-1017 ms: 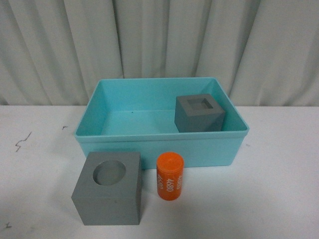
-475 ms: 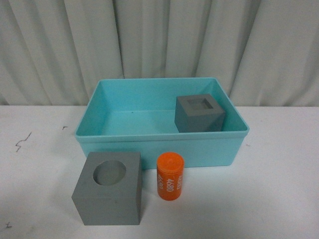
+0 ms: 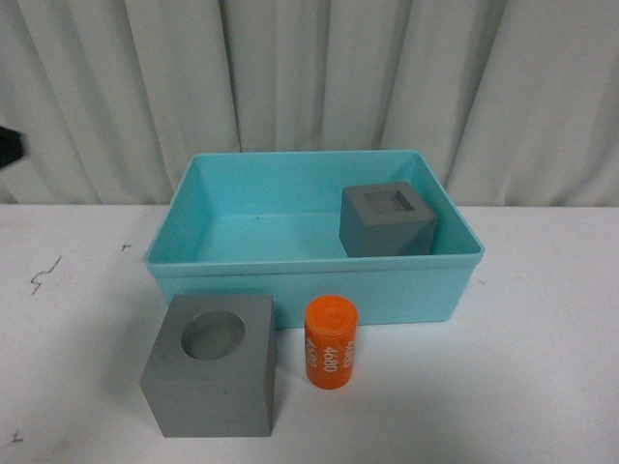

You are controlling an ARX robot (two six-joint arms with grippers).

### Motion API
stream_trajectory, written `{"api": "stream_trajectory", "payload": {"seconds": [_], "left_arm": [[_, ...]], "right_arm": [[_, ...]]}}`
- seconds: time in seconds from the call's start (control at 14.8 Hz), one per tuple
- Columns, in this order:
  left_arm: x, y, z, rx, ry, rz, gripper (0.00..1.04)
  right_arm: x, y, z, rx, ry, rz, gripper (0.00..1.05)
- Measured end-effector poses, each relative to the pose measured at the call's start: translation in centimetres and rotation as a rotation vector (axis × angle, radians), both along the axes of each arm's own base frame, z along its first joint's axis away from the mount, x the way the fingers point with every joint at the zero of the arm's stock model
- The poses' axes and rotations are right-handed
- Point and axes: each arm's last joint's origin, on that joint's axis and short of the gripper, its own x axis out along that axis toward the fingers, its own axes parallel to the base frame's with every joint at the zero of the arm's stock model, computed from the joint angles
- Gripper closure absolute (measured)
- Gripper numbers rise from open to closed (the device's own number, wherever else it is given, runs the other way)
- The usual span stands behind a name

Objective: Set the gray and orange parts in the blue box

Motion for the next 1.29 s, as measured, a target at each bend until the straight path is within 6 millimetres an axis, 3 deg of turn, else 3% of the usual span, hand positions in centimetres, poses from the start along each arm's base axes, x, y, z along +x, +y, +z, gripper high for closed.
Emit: {"api": "stream_trajectory", "payload": {"seconds": [0.07, 0.14, 0.27, 0.34, 0.41, 0.61, 0.81, 1.29], "left_arm": [[2.0, -0.9, -0.3, 0.01, 0.045, -0.018, 0.07], [5.3, -3.3, -1.0, 0.015, 0.118, -0.08, 0.07], [7.5, -5.4, -2.6, 0.046, 0.187, -0.107, 0.07], [8.5, -6.3, -5.2, 0.103, 0.273, -0.116, 0.07], [8.9, -6.0, -7.1, 0.139, 0.342, -0.1, 0.07], [9.1, -5.9, -7.7, 0.203, 0.348, -0.103, 0.07], [9.3, -6.0, -10.2, 0.275, 0.415, -0.104, 0.07], [9.8, -6.1, -12.0, 0.285, 0.448, -0.102, 0.07]], "right_arm": [[0.0, 0.0, 0.0, 0.0, 0.0, 0.0, 0.06], [0.0, 0.0, 0.0, 0.0, 0.0, 0.0, 0.06], [0.0, 0.0, 0.0, 0.0, 0.0, 0.0, 0.06], [0.0, 0.0, 0.0, 0.0, 0.0, 0.0, 0.06], [0.0, 0.0, 0.0, 0.0, 0.0, 0.0, 0.06], [0.0, 0.0, 0.0, 0.0, 0.0, 0.0, 0.06], [0.0, 0.0, 0.0, 0.0, 0.0, 0.0, 0.06], [0.0, 0.0, 0.0, 0.0, 0.0, 0.0, 0.06]]}}
